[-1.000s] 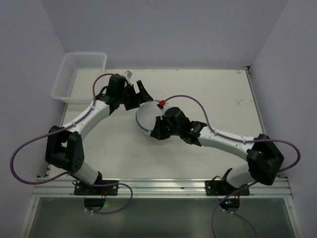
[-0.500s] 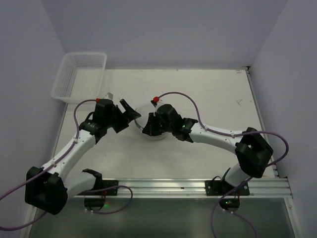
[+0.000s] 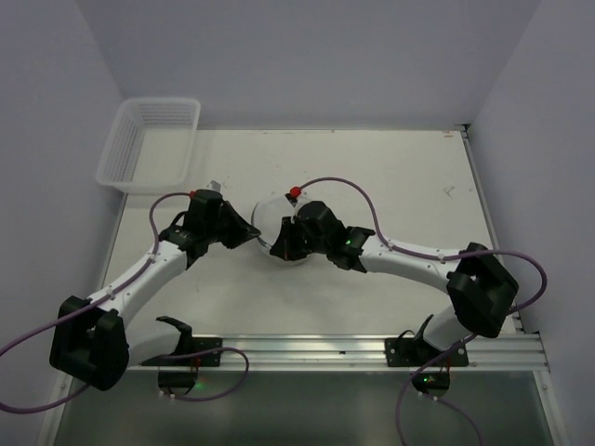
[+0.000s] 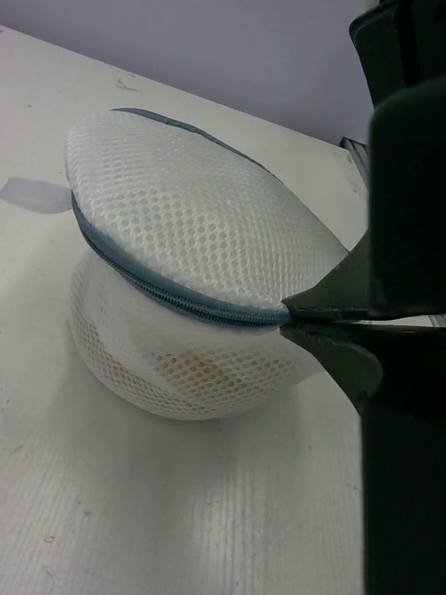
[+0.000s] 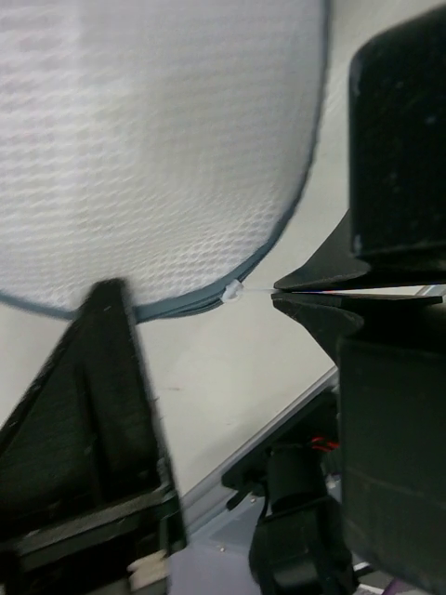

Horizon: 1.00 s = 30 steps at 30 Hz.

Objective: Unzip the laundry bag and remove the bra

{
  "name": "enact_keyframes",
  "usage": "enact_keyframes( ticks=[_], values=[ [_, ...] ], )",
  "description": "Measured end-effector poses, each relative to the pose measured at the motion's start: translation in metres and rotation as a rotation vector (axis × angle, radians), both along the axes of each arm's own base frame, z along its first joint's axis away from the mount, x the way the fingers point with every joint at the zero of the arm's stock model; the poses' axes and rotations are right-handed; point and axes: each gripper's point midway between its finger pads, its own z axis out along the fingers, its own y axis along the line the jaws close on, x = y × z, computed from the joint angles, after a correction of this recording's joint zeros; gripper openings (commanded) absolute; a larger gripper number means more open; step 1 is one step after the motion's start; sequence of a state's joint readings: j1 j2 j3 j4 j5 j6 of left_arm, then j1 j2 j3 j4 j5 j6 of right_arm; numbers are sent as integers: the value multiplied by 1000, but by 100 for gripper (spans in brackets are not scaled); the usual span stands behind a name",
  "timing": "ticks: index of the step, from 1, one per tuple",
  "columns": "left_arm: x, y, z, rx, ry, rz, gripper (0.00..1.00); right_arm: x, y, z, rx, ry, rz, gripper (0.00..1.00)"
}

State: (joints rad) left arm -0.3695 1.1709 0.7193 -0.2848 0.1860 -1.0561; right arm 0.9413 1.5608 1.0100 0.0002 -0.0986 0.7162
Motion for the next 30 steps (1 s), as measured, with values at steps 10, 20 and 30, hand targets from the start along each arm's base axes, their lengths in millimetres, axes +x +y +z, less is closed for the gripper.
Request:
enact_keyframes(
  ticks=[10,20,30],
  values=[
    [4,-5,-2,63,-20,-99,0,-4,-106,-19,-97,-38,-129,0],
    [68,-26,21,156,-160,-310,43,-7,-100,-28,-142,7,-77,0],
    [96,-29,36,172,-186,-287,100,8,-22,-2,-17,36,-14,13]
  ],
)
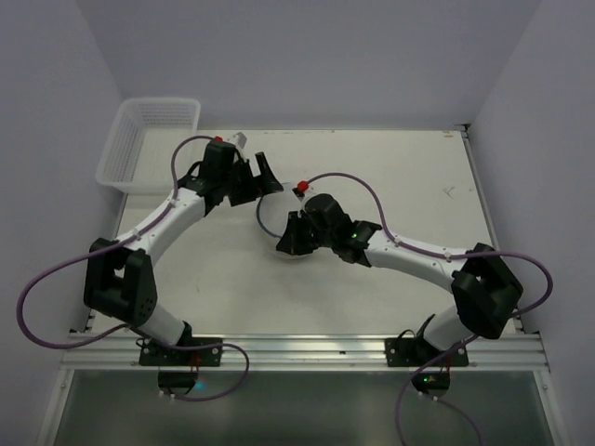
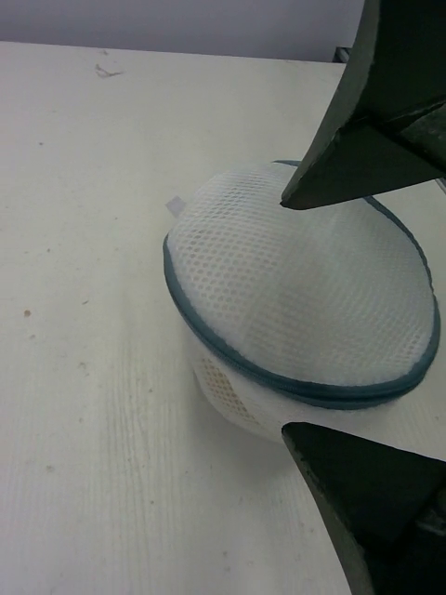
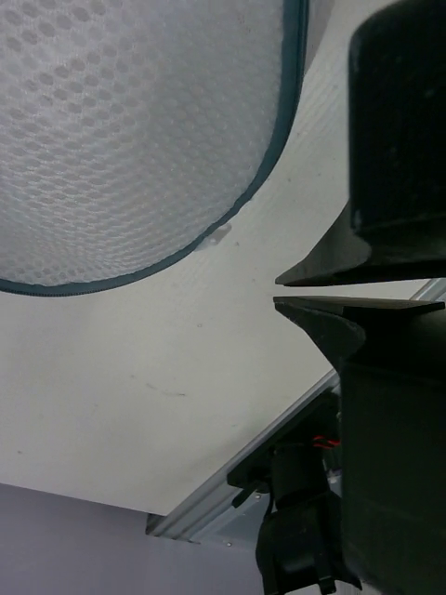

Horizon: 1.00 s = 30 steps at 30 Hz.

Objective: Unzip the laundry bag and remove the bra

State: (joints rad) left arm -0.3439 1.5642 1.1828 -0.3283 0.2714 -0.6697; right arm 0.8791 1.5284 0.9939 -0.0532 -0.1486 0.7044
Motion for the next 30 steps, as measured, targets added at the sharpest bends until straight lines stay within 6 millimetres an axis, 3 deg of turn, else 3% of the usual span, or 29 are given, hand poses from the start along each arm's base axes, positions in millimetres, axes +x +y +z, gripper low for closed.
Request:
enact_keyframes(
  ticks=[2,3,6,9,15,18,21,26,29,30],
  values=[
    [-5,12,7,9,-13,46,100,1,-2,6,8,-12,-12,27],
    [-10,19,10,13,-16,72,100,2,-4,10,12,-25,-20,44],
    [-30,37,20,1,-29,143,100,-2,-17,23,24,-66,-36,72],
    [-53,44,25,-45,-36,189,100,-7,-32,39,40,-116,-54,84],
    [-75,40,-13,-113,47,206,96,-16,-55,62,78,-191,-85,91],
    [-73,33,-32,-131,92,198,88,-16,-59,57,66,-193,-96,91],
    [-66,26,-34,-158,88,190,82,-18,-62,47,46,-184,-94,91],
    [-48,14,-26,-221,32,173,56,-18,-62,43,41,-185,-90,90],
    [-47,8,-28,-243,26,160,35,-16,-57,46,56,-205,-86,87],
    [-48,6,-29,-250,32,159,23,-16,-55,45,55,-207,-82,86]
  ],
)
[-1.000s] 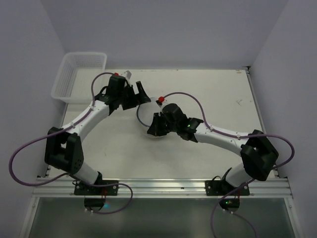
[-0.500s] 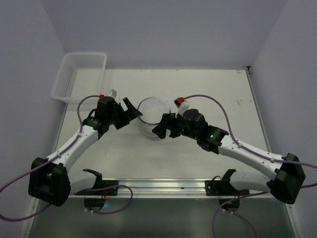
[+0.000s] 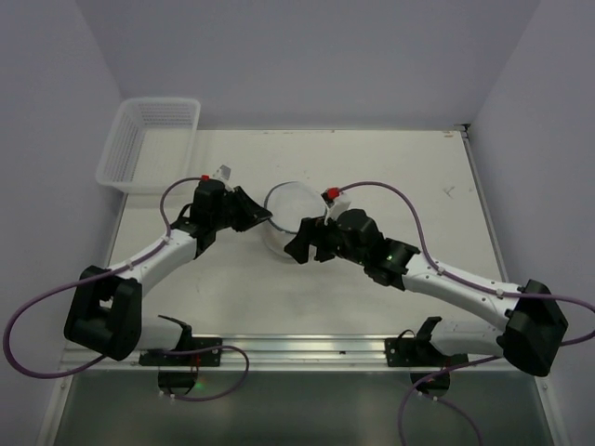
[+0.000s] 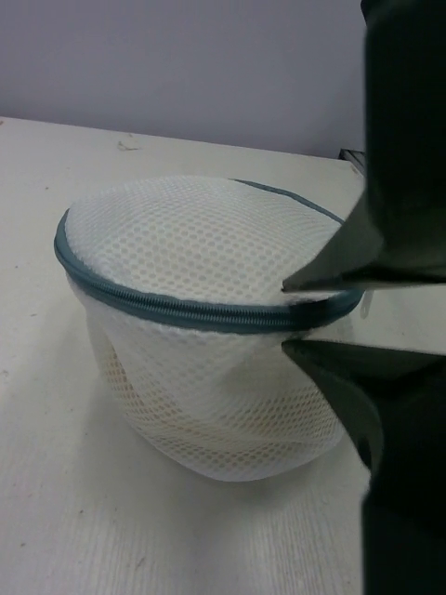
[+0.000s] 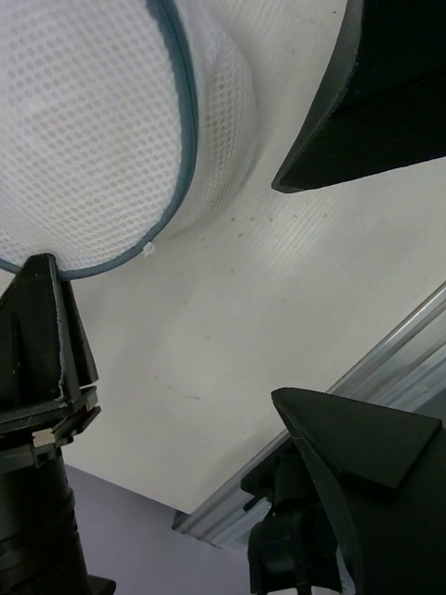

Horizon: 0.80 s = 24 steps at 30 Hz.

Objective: Unzip the laundry bag and remove the bra

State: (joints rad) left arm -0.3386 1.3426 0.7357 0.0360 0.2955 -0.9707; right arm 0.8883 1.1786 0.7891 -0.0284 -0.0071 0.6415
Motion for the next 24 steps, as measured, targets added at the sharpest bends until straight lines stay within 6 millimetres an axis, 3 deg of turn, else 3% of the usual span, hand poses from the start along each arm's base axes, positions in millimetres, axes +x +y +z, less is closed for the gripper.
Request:
enact_keyframes(
  ticks=[3,11,17,24],
  values=[
    [-4,-7,1,-30,12,-8,8,1,8,-12,-26,4,6,82],
    [-13,-18,17,-93,23,7,0,1,21,-55,-120,47,-8,73],
    [-21,-24,23,-116,45,23,0,15,26,-54,-122,23,-70,65],
    [-32,-25,16,-110,113,47,0,32,30,-47,-115,-6,-135,61]
  ],
)
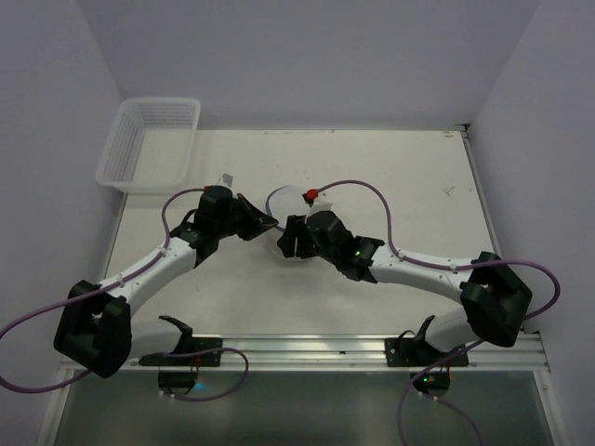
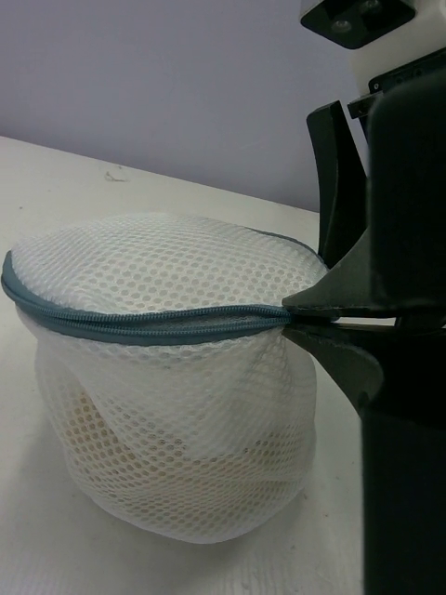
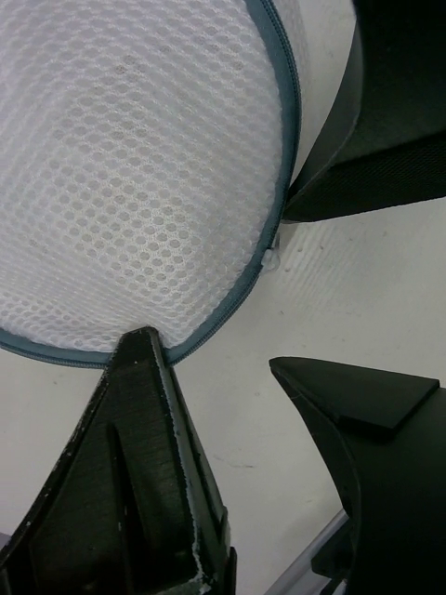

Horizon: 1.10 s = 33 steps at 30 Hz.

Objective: Unzip the laundry bag and remove the bra

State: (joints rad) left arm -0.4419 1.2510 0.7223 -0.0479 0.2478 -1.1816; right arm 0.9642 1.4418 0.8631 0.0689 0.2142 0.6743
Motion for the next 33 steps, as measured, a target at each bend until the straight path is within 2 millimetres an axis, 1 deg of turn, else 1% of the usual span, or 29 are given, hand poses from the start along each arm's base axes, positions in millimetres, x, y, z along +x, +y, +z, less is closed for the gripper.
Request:
enact_keyframes(
  ticks=[3,4,6,9,12,13,15,16,18,19,21,22,25,29,33],
  values=[
    [-2,0,0,0,9,10,0,4,2,-1,-4,-3,-15,58],
    [-3,0,0,1,10,11,0,5,2,-2,-6,-4,-20,56],
    [-4,0,0,5,14,12,0,8,2,-1,-7,-8,-31,54],
    [-5,1,-1,11,20,14,0,9,1,0,-9,-13,-39,51],
    [-7,2,-2,17,24,17,0,11,-1,1,-14,-22,-50,46],
    [-7,2,-2,18,23,19,0,12,-1,0,-18,-24,-50,42],
    [-6,3,-1,20,21,21,0,12,-2,0,-24,-27,-49,38],
    [-6,3,-1,21,19,22,0,12,-2,0,-27,-29,-49,32],
    [-6,3,-1,22,17,23,0,13,-3,0,-34,-35,-47,26],
    [-6,4,-1,23,16,25,0,13,-3,0,-36,-37,-47,19],
    [-6,4,-1,27,18,27,0,14,-4,-1,-45,-43,-48,13],
    [-6,5,-1,29,19,28,0,14,-5,-1,-51,-47,-50,7],
    [-8,7,-4,46,26,29,0,15,-7,-2,-66,-56,-49,0],
    [-7,11,-6,84,18,30,0,12,-11,-2,-81,-68,-36,0],
    [-2,19,-3,141,-18,14,0,6,-33,-5,-114,-72,-36,0]
  ],
)
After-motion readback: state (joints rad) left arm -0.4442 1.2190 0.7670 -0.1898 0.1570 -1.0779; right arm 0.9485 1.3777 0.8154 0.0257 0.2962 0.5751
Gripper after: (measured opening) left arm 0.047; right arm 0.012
